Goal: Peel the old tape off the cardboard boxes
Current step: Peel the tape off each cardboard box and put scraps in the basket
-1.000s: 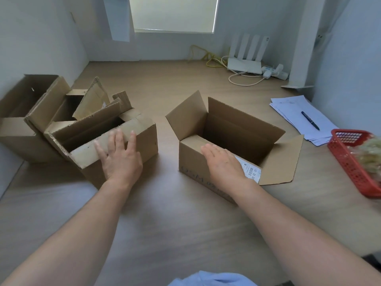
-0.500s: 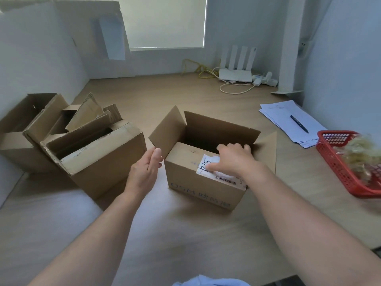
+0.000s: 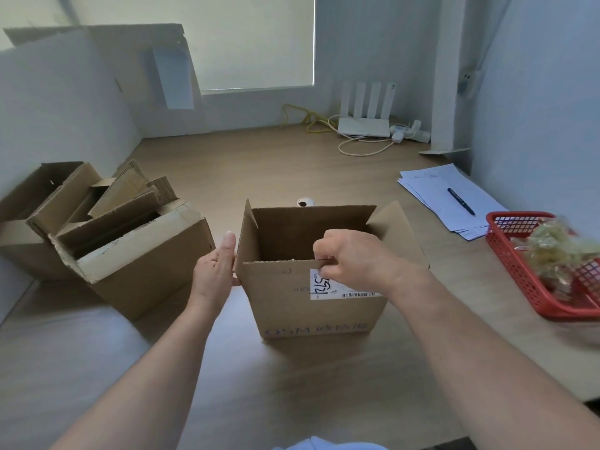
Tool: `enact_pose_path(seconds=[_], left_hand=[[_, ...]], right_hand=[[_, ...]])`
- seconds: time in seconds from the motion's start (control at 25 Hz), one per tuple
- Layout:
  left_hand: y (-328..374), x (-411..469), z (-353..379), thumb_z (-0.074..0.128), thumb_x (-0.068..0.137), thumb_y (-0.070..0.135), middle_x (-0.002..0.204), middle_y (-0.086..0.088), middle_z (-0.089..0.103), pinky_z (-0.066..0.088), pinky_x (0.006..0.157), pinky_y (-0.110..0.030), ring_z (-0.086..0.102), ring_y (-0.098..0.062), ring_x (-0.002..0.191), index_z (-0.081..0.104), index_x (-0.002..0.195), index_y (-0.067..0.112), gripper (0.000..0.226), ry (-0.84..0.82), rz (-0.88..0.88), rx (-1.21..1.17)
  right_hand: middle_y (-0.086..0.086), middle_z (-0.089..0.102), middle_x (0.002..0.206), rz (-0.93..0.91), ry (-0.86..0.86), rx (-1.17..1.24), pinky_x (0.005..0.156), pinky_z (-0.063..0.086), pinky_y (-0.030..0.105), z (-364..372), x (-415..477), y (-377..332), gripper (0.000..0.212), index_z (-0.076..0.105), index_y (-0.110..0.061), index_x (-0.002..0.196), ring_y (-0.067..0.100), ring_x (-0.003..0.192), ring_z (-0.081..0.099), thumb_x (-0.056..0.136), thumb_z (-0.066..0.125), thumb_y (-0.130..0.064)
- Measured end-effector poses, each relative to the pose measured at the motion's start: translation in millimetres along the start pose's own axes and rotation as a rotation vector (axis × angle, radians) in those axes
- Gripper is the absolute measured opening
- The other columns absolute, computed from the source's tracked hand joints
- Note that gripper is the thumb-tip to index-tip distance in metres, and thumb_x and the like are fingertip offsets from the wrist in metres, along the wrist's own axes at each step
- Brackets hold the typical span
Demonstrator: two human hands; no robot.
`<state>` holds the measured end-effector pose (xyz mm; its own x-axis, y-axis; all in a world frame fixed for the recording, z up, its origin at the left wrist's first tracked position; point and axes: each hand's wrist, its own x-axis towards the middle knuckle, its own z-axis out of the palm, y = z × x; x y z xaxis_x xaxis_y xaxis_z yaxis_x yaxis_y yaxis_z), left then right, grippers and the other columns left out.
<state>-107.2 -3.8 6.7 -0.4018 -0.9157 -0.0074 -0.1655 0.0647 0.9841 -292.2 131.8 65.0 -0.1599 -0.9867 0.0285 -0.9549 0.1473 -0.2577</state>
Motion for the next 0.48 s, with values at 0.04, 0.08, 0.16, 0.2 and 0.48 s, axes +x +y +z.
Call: enact_pose_path(seconds=[0.04, 0.08, 0.16, 0.2, 0.48], left_hand=[[1.8, 0.6, 3.5, 0.039, 0.098, 0.048, 0.073, -0.001, 0.065, 0.047, 0.049, -0.013, 0.062, -0.006, 0.066, 0.064, 0.081, 0.011, 0.048, -0.028, -0.022, -0.005], [3.8, 1.3, 6.4, 0.039, 0.098, 0.049, 0.087, -0.006, 0.064, 0.049, 0.051, -0.016, 0.062, -0.011, 0.078, 0.063, 0.094, 0.012, 0.044, -0.06, -0.052, 0.001], [6.9, 3.1, 11.2, 0.037, 0.094, 0.057, 0.109, -0.007, 0.06, 0.051, 0.062, -0.022, 0.06, -0.019, 0.1, 0.057, 0.114, 0.014, 0.051, -0.149, -0.106, 0.039], [6.5, 3.8, 12.2, 0.036, 0.09, 0.063, 0.115, -0.005, 0.061, 0.051, 0.07, -0.025, 0.058, -0.019, 0.107, 0.056, 0.12, 0.018, 0.057, -0.185, -0.13, 0.036], [0.9, 7.1, 11.7, 0.021, 0.087, 0.076, 0.082, 0.01, 0.074, 0.049, 0.074, -0.029, 0.068, -0.006, 0.083, 0.068, 0.084, 0.038, 0.06, -0.051, -0.365, -0.24]], right_hand=[[-0.008, 0.042, 0.076, -0.028, -0.004, 0.031, 0.057, 0.03, 0.025, 0.3, -0.8, 0.8, 0.019, 0.05, -0.025, 0.07, 0.016, 0.075, 0.047, 0.086, 0.058, -0.019], [-0.01, 0.043, 0.079, -0.04, -0.022, 0.069, 0.061, 0.033, 0.026, -0.3, -1.7, 1.2, 0.008, 0.057, -0.027, 0.081, 0.016, 0.079, 0.049, 0.086, 0.058, -0.02], [-0.015, 0.048, 0.086, 0.017, -0.067, 0.219, 0.071, 0.041, 0.026, -5.9, -2.3, 8.7, 0.02, 0.06, -0.034, 0.107, 0.009, 0.086, 0.052, 0.087, 0.059, -0.038], [-0.016, 0.051, 0.089, 0.071, -0.027, 0.313, 0.074, 0.044, 0.027, -11.1, -1.3, 14.8, 0.028, 0.059, -0.036, 0.111, 0.006, 0.086, 0.053, 0.086, 0.057, -0.047], [0.002, 0.049, 0.071, 0.645, 0.453, 0.531, 0.057, 0.031, 0.032, -37.7, 25.0, 99.4, 0.043, 0.046, -0.014, 0.065, 0.019, 0.065, 0.044, 0.095, 0.036, -0.043]])
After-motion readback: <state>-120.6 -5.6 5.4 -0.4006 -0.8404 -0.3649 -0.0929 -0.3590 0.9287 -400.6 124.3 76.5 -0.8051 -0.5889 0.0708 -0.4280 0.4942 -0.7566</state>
